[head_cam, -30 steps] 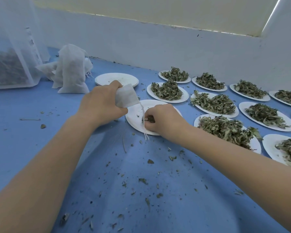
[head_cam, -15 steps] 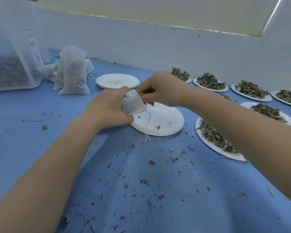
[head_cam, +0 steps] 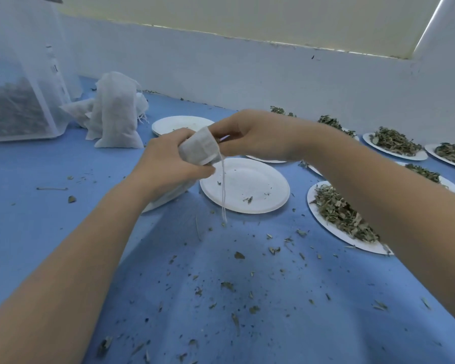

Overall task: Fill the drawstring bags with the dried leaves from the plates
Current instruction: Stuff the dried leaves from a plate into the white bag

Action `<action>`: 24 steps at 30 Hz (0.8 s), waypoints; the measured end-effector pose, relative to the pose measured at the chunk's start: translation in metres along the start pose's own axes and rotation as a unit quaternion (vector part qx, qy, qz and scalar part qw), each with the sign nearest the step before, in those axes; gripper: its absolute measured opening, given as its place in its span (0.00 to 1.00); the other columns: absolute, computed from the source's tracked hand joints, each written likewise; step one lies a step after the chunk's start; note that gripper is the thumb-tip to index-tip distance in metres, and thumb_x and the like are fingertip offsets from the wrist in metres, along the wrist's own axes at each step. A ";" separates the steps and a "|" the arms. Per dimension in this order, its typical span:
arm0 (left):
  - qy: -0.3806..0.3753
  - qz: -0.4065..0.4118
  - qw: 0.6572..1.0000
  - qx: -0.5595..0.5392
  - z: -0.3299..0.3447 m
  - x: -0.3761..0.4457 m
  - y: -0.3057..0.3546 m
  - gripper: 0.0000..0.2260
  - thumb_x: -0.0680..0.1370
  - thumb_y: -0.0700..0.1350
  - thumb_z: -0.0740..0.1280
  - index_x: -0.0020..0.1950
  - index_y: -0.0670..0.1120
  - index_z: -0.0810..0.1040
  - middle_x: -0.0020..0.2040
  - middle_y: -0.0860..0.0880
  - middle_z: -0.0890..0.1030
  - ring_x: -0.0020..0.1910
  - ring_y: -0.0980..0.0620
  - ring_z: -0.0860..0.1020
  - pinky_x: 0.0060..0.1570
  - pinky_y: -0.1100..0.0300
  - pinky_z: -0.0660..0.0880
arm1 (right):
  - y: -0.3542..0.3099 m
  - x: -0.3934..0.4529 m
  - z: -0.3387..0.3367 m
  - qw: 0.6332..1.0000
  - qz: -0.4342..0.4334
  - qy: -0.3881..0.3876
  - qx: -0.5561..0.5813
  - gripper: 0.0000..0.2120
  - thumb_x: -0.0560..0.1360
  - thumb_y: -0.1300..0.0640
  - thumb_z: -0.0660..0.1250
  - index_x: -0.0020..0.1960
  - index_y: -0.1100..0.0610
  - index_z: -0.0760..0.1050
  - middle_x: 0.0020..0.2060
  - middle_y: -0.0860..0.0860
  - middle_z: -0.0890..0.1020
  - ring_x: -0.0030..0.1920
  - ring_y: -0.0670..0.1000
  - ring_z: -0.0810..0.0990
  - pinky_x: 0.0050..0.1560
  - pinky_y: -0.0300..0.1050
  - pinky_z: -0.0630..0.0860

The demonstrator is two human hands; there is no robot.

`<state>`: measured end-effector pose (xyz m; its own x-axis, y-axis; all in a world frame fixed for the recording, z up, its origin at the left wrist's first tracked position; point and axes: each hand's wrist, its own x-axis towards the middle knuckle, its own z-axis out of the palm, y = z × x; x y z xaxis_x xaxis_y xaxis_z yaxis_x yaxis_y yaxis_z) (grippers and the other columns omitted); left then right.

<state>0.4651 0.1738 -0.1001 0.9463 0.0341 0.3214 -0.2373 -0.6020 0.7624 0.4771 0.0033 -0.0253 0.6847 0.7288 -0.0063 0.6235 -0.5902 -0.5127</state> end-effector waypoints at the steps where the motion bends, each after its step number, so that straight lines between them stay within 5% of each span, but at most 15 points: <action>1: 0.002 0.000 1.000 -0.001 -0.001 0.000 0.000 0.14 0.63 0.49 0.76 0.46 0.54 0.78 0.42 0.56 0.80 0.40 0.62 0.75 0.36 0.66 0.70 | -0.001 -0.001 -0.001 1.000 0.004 0.006 0.002 0.14 0.78 0.63 0.61 0.60 0.53 0.78 0.54 0.52 0.82 0.58 0.53 0.76 0.60 0.48 0.72; 4: 0.002 0.002 1.000 -0.006 -0.001 -0.002 0.004 0.17 0.61 0.53 0.77 0.46 0.54 0.78 0.42 0.56 0.80 0.42 0.57 0.77 0.38 0.61 0.72 | -0.002 0.001 0.002 0.995 0.018 0.099 -0.006 0.10 0.76 0.61 0.65 0.54 0.52 0.82 0.34 0.35 0.82 0.38 0.38 0.80 0.38 0.30 0.74; 6: 0.008 0.008 1.000 0.001 -0.001 -0.003 0.008 0.18 0.58 0.56 0.75 0.45 0.54 0.78 0.40 0.56 0.80 0.41 0.57 0.76 0.40 0.60 0.72 | -0.001 0.005 0.007 0.988 0.027 0.148 -0.023 0.08 0.74 0.62 0.67 0.50 0.53 0.82 0.27 0.35 0.79 0.29 0.37 0.76 0.27 0.28 0.69; 11: 0.033 0.033 0.999 0.016 0.005 -0.006 0.015 0.12 0.62 0.54 0.75 0.40 0.56 0.75 0.36 0.59 0.77 0.35 0.65 0.73 0.32 0.71 0.66 | -0.004 0.012 0.019 0.975 0.035 0.216 -0.038 0.11 0.70 0.65 0.67 0.47 0.55 0.83 0.41 0.49 0.84 0.44 0.47 0.82 0.45 0.39 0.77; 13: 0.037 0.037 0.998 0.023 0.006 -0.006 0.020 0.13 0.61 0.56 0.73 0.37 0.55 0.73 0.34 0.59 0.76 0.34 0.64 0.73 0.31 0.71 0.66 | -0.006 0.015 0.021 0.977 0.035 0.208 -0.035 0.10 0.70 0.65 0.66 0.46 0.54 0.83 0.40 0.50 0.84 0.41 0.48 0.81 0.42 0.40 0.78; 16: 0.023 0.033 0.998 0.044 0.008 -0.006 0.022 0.12 0.59 0.56 0.68 0.34 0.52 0.69 0.32 0.57 0.73 0.34 0.59 0.71 0.33 0.65 0.67 | -0.008 0.011 0.015 0.995 0.035 0.090 -0.035 0.07 0.72 0.61 0.64 0.39 0.56 0.80 0.30 0.48 0.77 0.29 0.43 0.68 0.29 0.33 0.66; 19: 0.002 0.052 0.998 0.033 0.010 -0.008 0.022 0.17 0.59 0.53 0.75 0.31 0.52 0.66 0.28 0.58 0.71 0.31 0.60 0.68 0.31 0.67 0.64 | -0.006 0.003 0.004 0.998 0.053 -0.014 -0.042 0.09 0.75 0.56 0.63 0.40 0.60 0.76 0.24 0.41 0.71 0.25 0.39 0.67 0.26 0.26 0.61; 24: -0.016 0.062 0.996 0.058 0.003 -0.005 0.018 0.16 0.62 0.51 0.76 0.36 0.57 0.69 0.32 0.60 0.73 0.34 0.66 0.71 0.31 0.70 0.63 | 0.004 -0.006 0.004 0.995 0.024 0.079 0.061 0.06 0.71 0.58 0.71 0.47 0.52 0.83 0.35 0.46 0.84 0.35 0.41 0.80 0.39 0.32 0.76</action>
<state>0.4565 0.1600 -0.0896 0.9184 -0.0696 0.3896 -0.3270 -0.6877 0.6481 0.4740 -0.0021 -0.0303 0.7694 0.6315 0.0962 0.5444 -0.5694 -0.6160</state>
